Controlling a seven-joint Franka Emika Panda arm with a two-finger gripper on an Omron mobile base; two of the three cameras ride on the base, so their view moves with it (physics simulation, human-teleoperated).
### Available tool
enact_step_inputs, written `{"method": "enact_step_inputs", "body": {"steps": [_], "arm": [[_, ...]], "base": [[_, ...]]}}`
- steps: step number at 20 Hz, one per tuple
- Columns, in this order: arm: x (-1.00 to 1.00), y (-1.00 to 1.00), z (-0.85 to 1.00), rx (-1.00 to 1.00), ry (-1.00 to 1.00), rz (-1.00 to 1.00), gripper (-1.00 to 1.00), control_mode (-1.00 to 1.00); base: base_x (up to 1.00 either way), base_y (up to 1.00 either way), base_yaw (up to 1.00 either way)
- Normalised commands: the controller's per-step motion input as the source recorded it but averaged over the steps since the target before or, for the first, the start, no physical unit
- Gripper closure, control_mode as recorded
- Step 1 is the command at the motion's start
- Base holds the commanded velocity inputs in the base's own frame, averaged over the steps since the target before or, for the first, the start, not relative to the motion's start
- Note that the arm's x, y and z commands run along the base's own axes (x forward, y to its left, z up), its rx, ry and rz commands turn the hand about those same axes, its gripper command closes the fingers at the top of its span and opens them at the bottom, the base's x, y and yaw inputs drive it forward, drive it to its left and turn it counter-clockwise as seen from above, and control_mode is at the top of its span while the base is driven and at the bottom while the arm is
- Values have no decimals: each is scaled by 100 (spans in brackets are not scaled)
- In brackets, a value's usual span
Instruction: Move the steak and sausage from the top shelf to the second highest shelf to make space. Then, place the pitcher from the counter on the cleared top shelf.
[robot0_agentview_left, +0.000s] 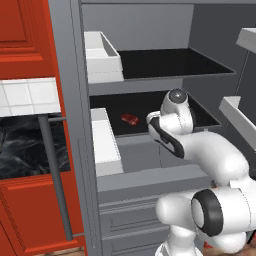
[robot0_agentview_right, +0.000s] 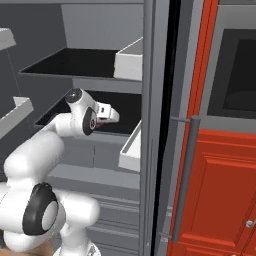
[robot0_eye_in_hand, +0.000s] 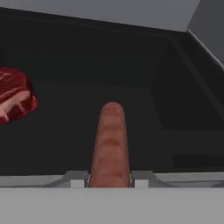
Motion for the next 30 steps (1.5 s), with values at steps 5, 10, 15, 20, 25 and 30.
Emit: {"method": "enact_step_inputs", "body": {"steps": [5,10,15,20,25,30], "arm": [[91,-9,-56,1,1,2,100,-100],[100,0,-25,0,0,0,100,-100],[91,0,-9,0,0,0,-100,-100],[-16,0,0,0,-4,0,-100,-100],[-96,2,22,0,-4,2,-100,-100],[-100,20,72,3,-2,7,-100,-100]], "base": [[0,0,0],[0,0,0],[0,0,0],[0,0,0],[0,0,0],[0,0,0]]}}
